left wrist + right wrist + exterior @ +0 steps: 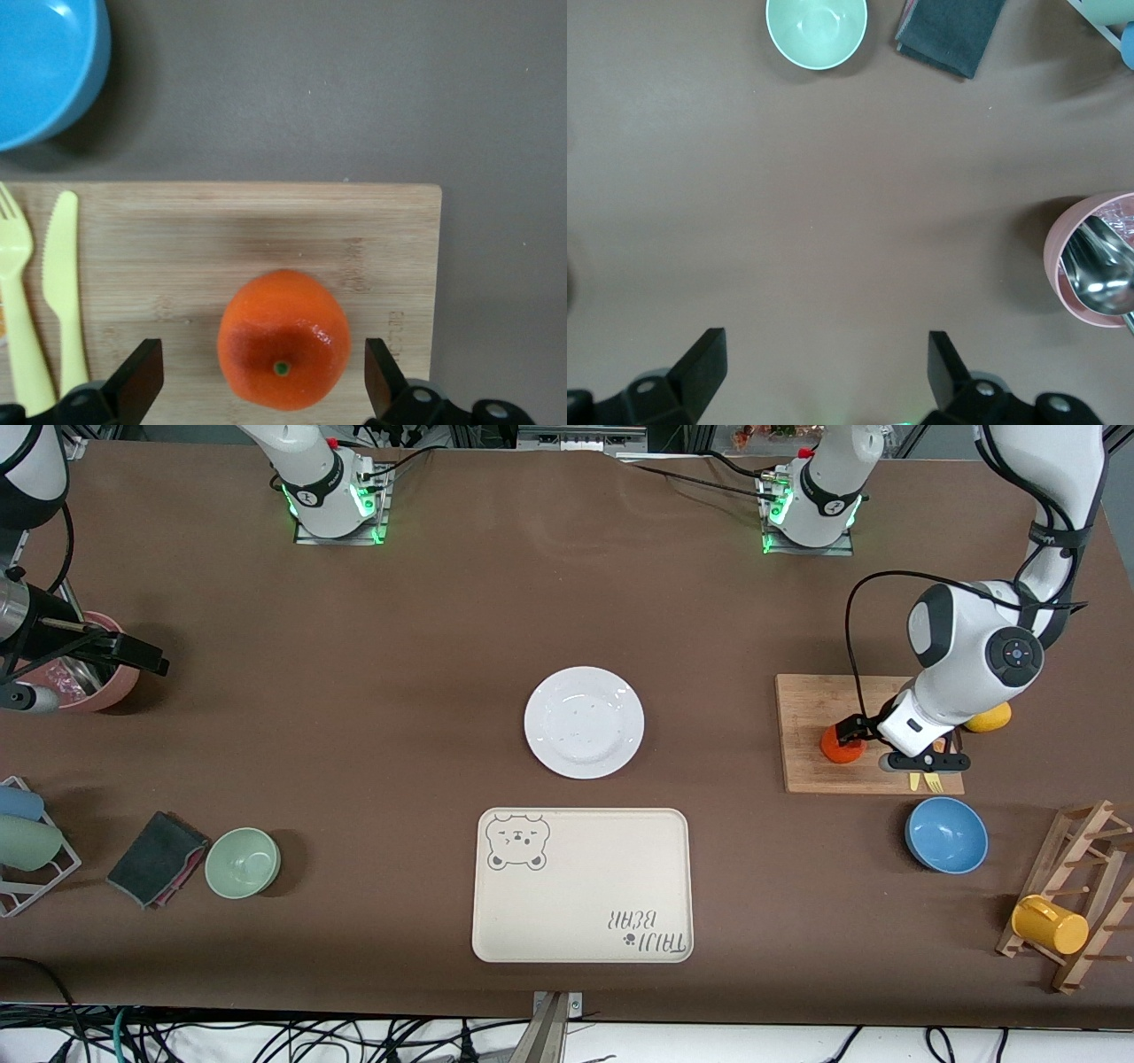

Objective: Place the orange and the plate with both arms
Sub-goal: 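Close the left gripper on the orange and lift it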

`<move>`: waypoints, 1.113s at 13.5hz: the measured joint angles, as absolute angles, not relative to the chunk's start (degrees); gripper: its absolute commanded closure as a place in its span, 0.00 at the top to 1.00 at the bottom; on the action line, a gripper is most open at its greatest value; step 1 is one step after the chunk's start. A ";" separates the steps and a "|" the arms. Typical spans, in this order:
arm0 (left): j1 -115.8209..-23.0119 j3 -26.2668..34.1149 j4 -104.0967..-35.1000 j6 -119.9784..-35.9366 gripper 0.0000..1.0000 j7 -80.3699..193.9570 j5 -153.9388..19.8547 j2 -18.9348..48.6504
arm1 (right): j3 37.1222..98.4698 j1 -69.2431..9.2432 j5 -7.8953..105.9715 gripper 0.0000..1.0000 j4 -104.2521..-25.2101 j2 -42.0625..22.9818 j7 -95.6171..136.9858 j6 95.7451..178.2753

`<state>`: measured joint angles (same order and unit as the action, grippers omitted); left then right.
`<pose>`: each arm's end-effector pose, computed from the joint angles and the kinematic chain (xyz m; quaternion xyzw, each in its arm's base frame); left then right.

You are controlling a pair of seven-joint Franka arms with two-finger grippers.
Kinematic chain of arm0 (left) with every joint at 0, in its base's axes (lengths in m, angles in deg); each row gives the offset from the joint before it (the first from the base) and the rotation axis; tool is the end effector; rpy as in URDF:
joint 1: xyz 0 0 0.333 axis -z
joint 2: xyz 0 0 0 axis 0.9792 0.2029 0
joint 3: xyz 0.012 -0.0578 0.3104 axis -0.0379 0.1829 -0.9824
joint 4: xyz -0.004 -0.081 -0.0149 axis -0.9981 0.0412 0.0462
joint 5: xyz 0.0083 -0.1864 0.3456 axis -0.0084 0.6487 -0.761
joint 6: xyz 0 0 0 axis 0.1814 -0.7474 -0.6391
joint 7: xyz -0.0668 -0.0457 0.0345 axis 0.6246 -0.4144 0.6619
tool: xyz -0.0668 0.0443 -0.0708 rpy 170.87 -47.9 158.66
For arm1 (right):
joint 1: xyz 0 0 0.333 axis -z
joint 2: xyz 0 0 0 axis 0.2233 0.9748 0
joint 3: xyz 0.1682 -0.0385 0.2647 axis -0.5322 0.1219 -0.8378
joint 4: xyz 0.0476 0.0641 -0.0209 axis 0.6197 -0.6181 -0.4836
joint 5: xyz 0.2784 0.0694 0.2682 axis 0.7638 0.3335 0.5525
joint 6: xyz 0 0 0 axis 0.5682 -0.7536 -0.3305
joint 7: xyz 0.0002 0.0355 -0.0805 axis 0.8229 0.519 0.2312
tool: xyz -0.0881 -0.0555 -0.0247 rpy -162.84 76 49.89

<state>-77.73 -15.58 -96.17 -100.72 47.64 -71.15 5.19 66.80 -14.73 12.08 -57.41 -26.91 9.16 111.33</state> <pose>0.5507 0.0067 0.2516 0.9994 0.0153 -0.0201 0.0245 0.5794 -0.0243 0.5511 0.9944 -0.0793 -0.0689 0.0067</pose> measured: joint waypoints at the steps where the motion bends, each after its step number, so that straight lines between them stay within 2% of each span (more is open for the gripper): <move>1: -77.58 -15.58 -96.17 -100.79 1.00 47.64 -70.40 5.63 | 66.80 -14.73 12.08 1.00 -57.41 -26.91 9.16 111.33; 5: -77.45 -15.58 -96.22 -101.10 1.00 47.64 -70.15 6.59 | 66.80 -14.73 12.09 1.00 -57.41 -26.91 9.16 111.33; 11: -77.45 -15.58 -97.39 -106.27 1.00 47.64 -70.14 9.74 | 66.80 -14.73 12.09 1.00 -57.41 -26.91 9.16 111.33; 13: -77.42 -15.58 -97.39 -106.84 0.80 47.64 -70.14 10.33 | 66.80 -14.73 12.09 1.00 -57.41 -26.91 9.16 111.33; 15: -77.40 -15.58 -97.36 -106.97 0.52 47.64 -70.13 10.26 | 66.80 -14.73 12.09 1.00 -57.41 -26.91 9.16 111.33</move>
